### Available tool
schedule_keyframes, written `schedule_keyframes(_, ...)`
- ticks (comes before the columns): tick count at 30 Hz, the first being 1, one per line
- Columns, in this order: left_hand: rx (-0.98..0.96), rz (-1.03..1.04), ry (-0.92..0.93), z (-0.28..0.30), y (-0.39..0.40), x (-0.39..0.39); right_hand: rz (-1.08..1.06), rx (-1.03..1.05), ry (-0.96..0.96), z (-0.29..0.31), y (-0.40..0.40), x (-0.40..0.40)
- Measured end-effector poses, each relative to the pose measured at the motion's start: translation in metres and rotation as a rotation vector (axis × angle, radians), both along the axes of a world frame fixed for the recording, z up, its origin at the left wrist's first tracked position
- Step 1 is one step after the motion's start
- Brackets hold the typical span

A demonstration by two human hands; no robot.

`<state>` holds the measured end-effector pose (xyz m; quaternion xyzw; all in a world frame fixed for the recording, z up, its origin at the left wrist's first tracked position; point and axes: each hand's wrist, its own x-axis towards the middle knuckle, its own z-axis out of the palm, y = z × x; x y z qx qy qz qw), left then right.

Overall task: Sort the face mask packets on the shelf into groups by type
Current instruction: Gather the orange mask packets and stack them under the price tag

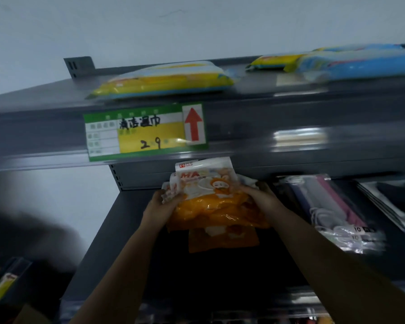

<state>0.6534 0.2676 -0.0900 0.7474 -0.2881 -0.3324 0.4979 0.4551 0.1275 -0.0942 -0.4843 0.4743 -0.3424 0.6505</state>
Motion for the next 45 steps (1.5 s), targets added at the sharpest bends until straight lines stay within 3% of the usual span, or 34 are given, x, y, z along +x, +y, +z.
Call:
schedule_keyframes(4, -0.092, 0.019, 0.039, 0.002, 0.010, 0.019, 0.008, 0.023, -0.080, -0.004, 0.008, 0.020)
schedule_keyframes(9, -0.183, -0.012, -0.002, 0.005, 0.016, 0.030, 0.072, -0.127, 0.006, -0.002, 0.023, 0.038)
schedule_keyframes(16, -0.237, -0.067, 0.020, 0.008, 0.019, 0.024, 0.096, -0.144, 0.046, 0.006, 0.016, 0.033)
schedule_keyframes(19, -0.213, 0.000, 0.112, 0.011, 0.020, 0.021, 0.151, -0.068, 0.069, 0.003, 0.014, 0.029)
schedule_keyframes(28, -0.110, -0.050, 0.251, 0.008, 0.007, 0.017, 0.271, 0.065, -0.029, 0.005, 0.018, 0.036)
schedule_keyframes(33, -0.122, 0.012, 0.182, 0.010, 0.003, 0.017, 0.104, -0.171, 0.086, 0.008, 0.011, 0.016)
schedule_keyframes(35, -0.121, 0.037, 0.098, 0.012, 0.003, 0.012, 0.085, -0.396, 0.273, 0.016, 0.004, -0.006)
schedule_keyframes(36, -0.102, 0.061, -0.029, 0.014, 0.004, 0.007, 0.062, -0.515, 0.424, 0.019, -0.002, -0.020)
schedule_keyframes(40, -0.067, 0.055, -0.876, 0.027, -0.005, -0.034, -0.017, -0.755, 0.901, 0.025, -0.020, -0.081)
schedule_keyframes(42, -0.037, -0.078, -1.015, 0.026, -0.021, -0.055, -0.015, -0.741, 1.071, 0.027, -0.024, -0.109)
schedule_keyframes(45, 0.074, -0.222, -1.004, 0.017, -0.039, -0.074, 0.062, -0.560, 1.158, 0.023, -0.026, -0.145)
